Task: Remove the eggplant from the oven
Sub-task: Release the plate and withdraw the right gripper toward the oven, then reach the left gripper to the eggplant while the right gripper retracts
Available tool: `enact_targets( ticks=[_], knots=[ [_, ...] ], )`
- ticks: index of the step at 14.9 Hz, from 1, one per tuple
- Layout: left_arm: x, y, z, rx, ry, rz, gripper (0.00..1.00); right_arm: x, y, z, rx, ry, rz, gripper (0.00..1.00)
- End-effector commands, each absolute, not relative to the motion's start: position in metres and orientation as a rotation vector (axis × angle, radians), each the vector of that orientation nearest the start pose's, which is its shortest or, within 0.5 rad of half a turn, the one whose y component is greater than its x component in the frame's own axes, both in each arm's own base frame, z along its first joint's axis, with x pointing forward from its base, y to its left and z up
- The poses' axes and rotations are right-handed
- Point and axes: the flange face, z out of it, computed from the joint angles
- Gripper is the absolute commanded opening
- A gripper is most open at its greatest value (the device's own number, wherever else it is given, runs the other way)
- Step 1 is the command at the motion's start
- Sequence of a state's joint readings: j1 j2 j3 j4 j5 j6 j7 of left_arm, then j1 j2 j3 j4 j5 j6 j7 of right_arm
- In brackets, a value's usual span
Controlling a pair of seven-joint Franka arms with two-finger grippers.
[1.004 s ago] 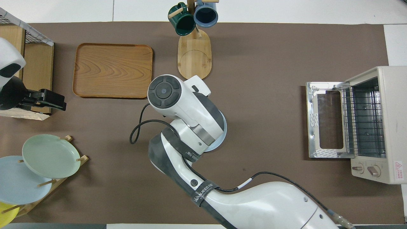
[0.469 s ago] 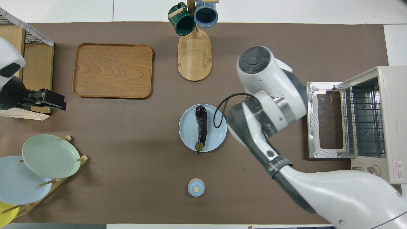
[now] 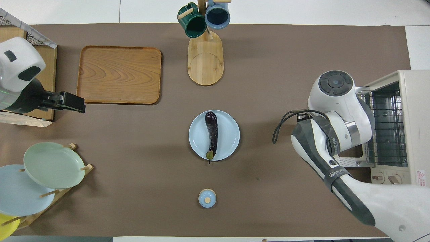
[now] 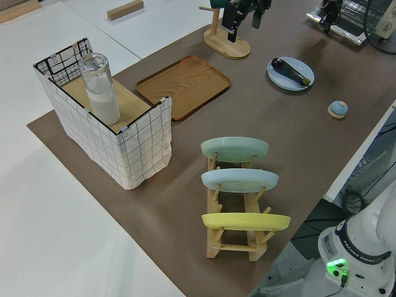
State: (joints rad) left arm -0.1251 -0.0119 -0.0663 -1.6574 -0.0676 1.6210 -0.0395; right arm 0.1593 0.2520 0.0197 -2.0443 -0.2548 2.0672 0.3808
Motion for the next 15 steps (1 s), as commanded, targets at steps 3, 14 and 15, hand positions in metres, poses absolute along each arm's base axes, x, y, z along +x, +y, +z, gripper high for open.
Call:
enact_targets(
  ticks=[3, 14, 15],
  knots=[
    [0.544, -0.196, 0.560, -3.263, 0.223, 0.038, 1.00, 0.541, 0.081, 0.300, -3.419, 0.048, 0.273, 0.00],
    [0.511, -0.365, 0.399, -3.296, 0.293, 0.008, 1.00, 0.529, 0.067, 0.291, -3.514, -0.098, 0.295, 0.00],
    [0.509, -0.374, 0.388, -3.296, 0.308, 0.005, 1.00, 0.529, 0.067, 0.291, -3.519, -0.112, 0.293, 0.00]
  ],
)
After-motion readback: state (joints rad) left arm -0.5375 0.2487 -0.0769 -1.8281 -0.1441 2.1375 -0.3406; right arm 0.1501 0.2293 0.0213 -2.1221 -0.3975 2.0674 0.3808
